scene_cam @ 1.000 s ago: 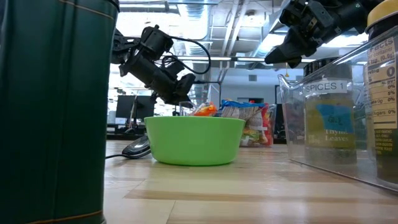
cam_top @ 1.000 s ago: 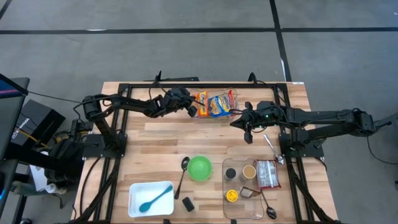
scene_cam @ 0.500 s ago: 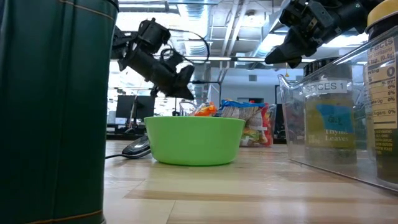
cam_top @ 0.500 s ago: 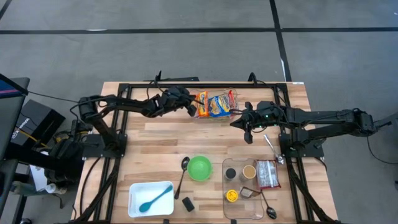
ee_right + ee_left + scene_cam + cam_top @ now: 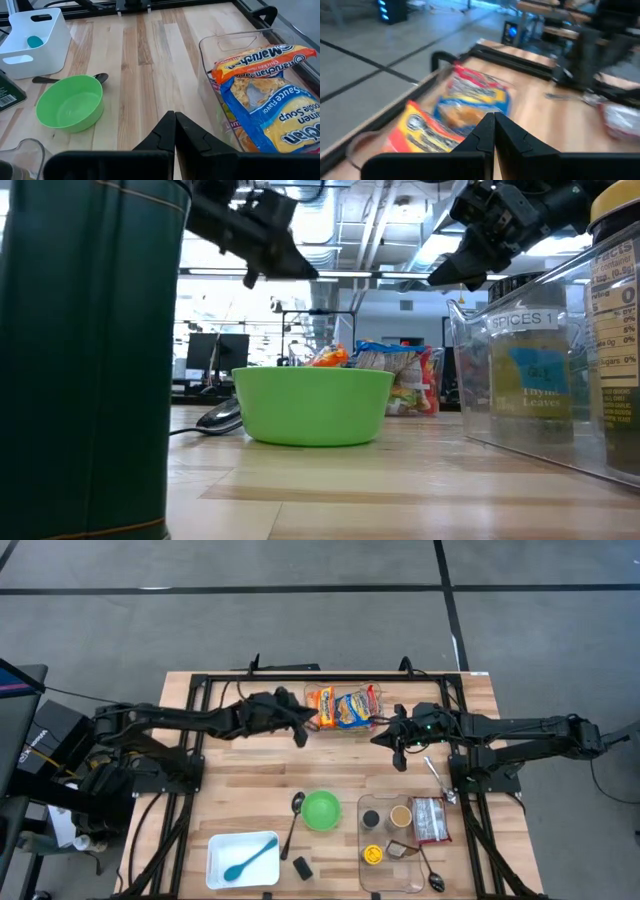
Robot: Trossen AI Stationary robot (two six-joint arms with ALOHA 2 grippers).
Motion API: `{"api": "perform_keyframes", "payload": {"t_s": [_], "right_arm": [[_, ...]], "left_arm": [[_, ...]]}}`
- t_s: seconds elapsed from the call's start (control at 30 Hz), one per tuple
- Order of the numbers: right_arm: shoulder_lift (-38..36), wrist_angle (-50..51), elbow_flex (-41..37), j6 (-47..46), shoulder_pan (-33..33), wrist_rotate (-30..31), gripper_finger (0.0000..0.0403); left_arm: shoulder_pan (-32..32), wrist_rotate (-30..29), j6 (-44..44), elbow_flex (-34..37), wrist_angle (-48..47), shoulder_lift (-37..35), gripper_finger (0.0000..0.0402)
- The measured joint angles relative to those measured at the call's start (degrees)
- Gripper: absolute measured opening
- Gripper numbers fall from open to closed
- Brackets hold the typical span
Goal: Pick & Place Food Item
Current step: Put the red seasoning into the bottom transparent bin
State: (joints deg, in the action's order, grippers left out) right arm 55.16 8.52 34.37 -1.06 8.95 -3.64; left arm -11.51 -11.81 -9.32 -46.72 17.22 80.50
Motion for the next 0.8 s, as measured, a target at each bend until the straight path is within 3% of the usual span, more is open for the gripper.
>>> {"api": "perform_keyframes", "payload": {"t_s": [0.4, 0.8], "right_arm": [[0.0, 0.1, 0.0, -0.4, 0.0, 0.0, 0.0], [0.0, 0.1, 0.0, -0.9, 0.0, -1.1, 0.0]], "left_arm": [[15.5, 0.0, -1.6, 0.0, -18.3, -6.4, 0.0003], [29.2, -0.1, -22.1, 0.0, -29.3, -6.2, 0.0003]]}}
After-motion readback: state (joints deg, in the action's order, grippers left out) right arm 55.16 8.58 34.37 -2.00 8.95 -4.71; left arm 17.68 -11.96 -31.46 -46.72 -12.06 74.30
